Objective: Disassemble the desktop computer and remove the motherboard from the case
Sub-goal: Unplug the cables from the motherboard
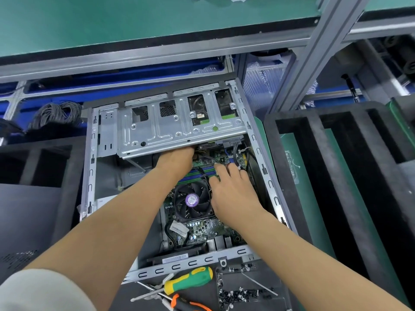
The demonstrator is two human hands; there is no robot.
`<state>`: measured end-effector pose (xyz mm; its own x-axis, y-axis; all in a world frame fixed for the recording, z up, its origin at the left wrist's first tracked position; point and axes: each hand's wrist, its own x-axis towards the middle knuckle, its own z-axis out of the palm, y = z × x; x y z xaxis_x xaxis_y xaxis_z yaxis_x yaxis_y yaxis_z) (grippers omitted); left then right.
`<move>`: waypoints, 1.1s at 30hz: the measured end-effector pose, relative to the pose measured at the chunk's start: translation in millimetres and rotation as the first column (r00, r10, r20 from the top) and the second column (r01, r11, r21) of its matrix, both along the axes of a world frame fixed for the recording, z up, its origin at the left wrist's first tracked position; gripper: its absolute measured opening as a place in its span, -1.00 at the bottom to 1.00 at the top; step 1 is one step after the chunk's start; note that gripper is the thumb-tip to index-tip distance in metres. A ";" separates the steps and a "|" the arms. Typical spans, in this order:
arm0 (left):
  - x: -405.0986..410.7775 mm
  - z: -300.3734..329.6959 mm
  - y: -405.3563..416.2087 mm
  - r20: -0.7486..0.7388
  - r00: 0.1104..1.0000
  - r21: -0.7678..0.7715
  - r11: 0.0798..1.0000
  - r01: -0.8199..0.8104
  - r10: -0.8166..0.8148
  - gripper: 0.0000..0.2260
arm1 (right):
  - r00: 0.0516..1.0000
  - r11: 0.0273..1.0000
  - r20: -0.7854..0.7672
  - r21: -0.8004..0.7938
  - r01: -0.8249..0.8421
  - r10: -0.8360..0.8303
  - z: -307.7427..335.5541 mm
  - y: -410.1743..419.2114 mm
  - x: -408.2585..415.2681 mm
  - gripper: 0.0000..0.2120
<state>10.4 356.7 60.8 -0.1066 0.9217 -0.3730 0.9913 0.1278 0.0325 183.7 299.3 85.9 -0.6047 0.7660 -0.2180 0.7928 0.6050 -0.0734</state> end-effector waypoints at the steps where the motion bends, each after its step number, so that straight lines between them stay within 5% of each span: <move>1: -0.9 -0.8 -0.3 0.003 1.000 0.013 1.000 -0.014 0.014 -0.81 | 1.000 1.000 0.000 -0.004 -0.002 0.002 0.6 -0.2 -0.1 -0.61; 9: 8.8 -7.2 2.0 -0.105 0.988 0.111 0.989 -0.101 0.113 -0.68 | 1.000 0.999 -0.009 -0.038 -0.009 0.009 1.1 -0.6 0.7 -0.56; 15: 4.7 -11.8 6.6 0.156 0.973 -0.065 0.985 -0.160 0.169 -0.94 | 0.994 0.996 -0.102 -0.080 0.032 -0.040 5.5 -1.0 -1.5 -0.59; 18: 2.8 -13.4 7.8 0.226 0.960 -0.085 0.985 -0.149 0.164 -0.86 | 0.982 0.997 -0.185 -0.076 0.015 -0.029 5.8 1.0 -2.4 -0.61; 26: 6.8 -17.9 16.0 0.212 0.968 -0.032 0.991 -0.131 0.135 -0.70 | 0.960 0.998 -0.280 -0.058 -0.032 0.014 3.3 0.9 1.5 -0.64; 33: 13.1 -11.9 10.9 0.175 0.973 -0.039 0.989 -0.146 0.151 -0.84 | 0.934 0.993 -0.352 -0.118 0.030 -0.070 12.3 -1.4 1.5 -0.65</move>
